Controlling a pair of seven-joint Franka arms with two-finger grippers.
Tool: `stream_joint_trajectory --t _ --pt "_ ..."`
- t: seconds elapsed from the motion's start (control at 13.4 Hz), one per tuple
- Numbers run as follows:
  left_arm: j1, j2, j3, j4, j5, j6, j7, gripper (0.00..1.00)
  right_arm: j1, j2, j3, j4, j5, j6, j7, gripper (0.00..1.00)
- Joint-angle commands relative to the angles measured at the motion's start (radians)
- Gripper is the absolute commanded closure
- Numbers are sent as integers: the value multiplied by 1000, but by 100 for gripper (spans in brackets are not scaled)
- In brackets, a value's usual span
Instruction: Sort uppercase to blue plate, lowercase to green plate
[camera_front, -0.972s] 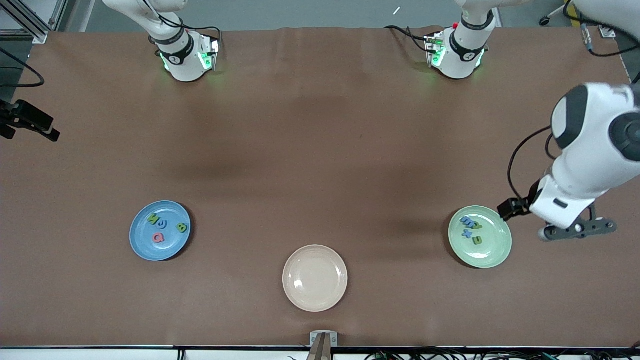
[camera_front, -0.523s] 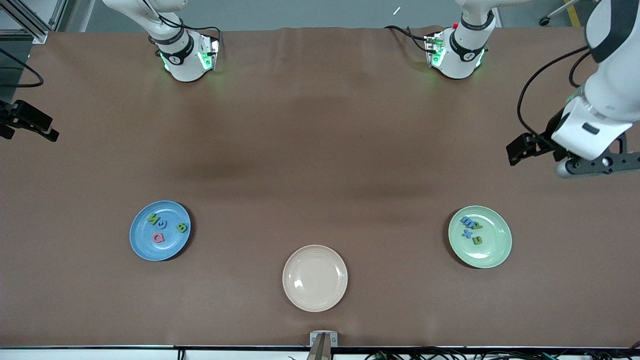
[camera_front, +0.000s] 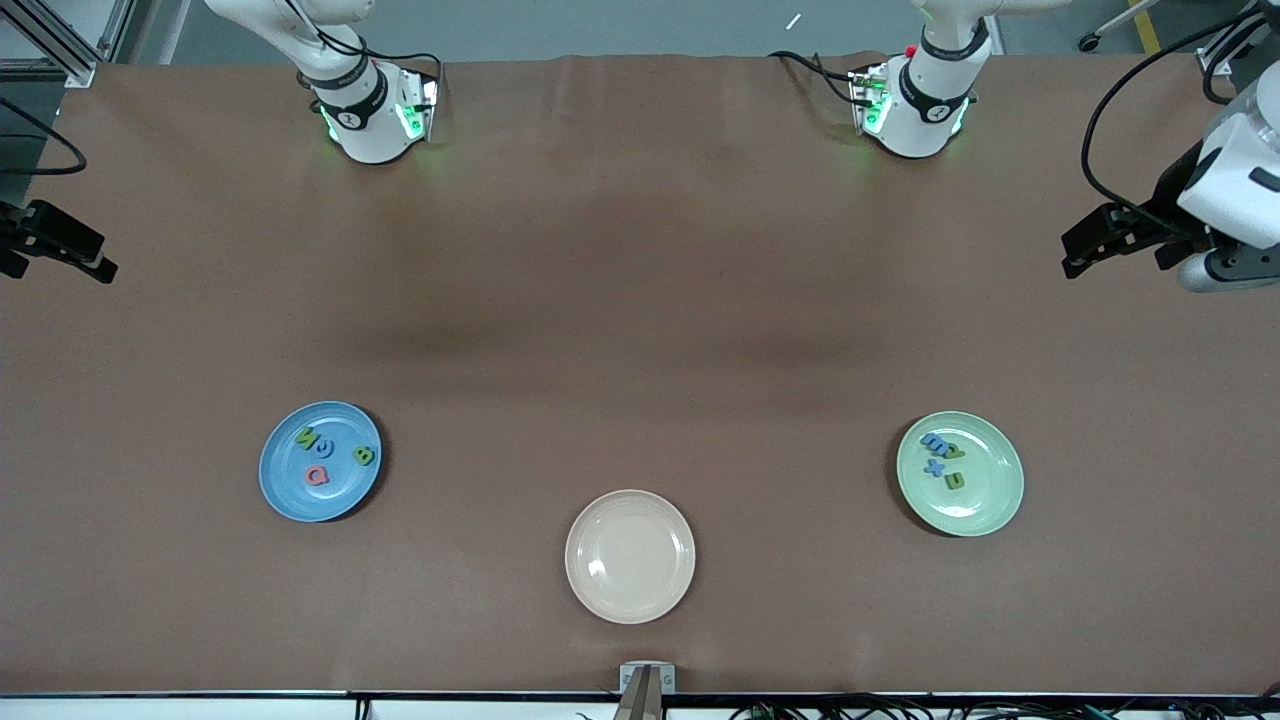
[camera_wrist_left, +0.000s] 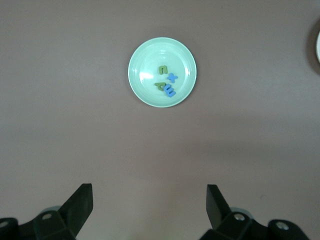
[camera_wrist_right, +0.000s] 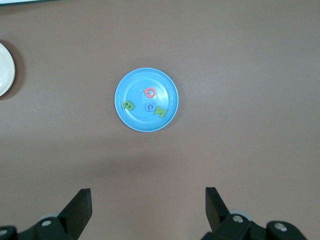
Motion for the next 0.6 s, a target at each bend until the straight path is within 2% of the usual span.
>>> stream_joint_trajectory --t 0.0,0.52 --pt "3 -44 11 -34 -30 -32 51 0 -22 0 17 4 -11 -1 1 0" --pt "15 -29 11 11 -31 -53 97 0 -22 0 16 4 -11 2 1 0"
